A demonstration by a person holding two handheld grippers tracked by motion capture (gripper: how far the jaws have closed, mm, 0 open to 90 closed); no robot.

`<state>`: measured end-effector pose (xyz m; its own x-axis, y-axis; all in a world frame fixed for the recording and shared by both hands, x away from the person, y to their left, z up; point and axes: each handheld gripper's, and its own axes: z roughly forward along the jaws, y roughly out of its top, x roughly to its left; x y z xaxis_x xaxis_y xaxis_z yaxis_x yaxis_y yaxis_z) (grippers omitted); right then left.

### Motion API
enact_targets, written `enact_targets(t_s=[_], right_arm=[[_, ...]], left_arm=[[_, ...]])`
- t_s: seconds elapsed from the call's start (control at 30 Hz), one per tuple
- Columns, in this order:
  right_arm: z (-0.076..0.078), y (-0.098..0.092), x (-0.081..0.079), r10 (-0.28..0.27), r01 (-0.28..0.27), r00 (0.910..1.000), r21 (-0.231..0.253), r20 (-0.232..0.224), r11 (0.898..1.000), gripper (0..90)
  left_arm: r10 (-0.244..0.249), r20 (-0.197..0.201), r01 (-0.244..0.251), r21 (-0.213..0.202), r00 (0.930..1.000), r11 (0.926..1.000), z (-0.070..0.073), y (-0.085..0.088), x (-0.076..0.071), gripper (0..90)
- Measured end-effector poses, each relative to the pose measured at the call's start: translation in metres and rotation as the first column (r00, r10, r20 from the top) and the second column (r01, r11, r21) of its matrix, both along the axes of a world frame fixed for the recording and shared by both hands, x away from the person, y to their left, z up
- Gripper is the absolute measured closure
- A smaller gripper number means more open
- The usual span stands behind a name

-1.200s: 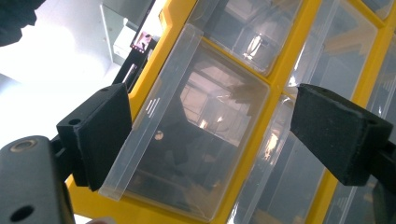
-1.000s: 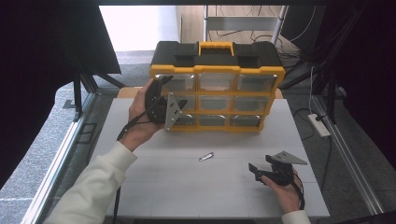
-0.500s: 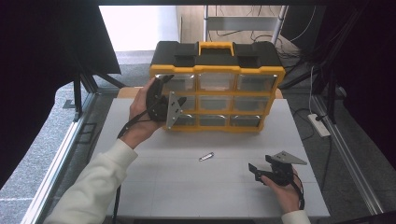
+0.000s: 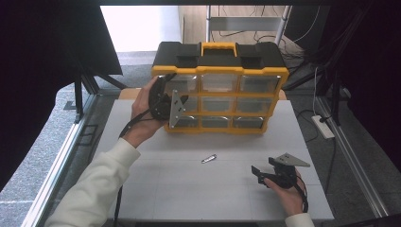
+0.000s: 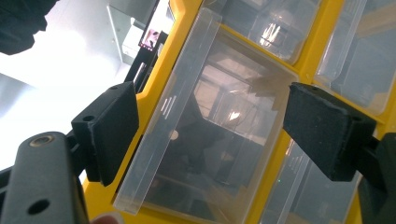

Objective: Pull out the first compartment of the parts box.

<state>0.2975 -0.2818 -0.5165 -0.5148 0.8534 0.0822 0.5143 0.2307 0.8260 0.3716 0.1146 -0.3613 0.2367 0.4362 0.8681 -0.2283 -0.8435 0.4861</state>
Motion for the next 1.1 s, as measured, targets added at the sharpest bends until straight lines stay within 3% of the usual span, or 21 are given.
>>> enact_targets(t_s=[0.53, 1.1], right_arm=[[-0.0001, -0.0002, 0.0000, 0.000, 0.000, 1.0000, 0.002, 0.000, 1.000, 18.1], [0.0001, -0.0004, -0.0001, 0.004, -0.004, 1.0000, 0.008, 0.002, 1.000, 18.1]], left_arm=[[0.010, 0.004, -0.010, -0.022, 0.9999, 0.9997, 0.0026, 0.0024, 0.0044, 20.7], [0.023, 0.021, -0.022, -0.004, 0.9995, 0.9997, 0.0023, 0.0010, 0.0053, 24.3]])
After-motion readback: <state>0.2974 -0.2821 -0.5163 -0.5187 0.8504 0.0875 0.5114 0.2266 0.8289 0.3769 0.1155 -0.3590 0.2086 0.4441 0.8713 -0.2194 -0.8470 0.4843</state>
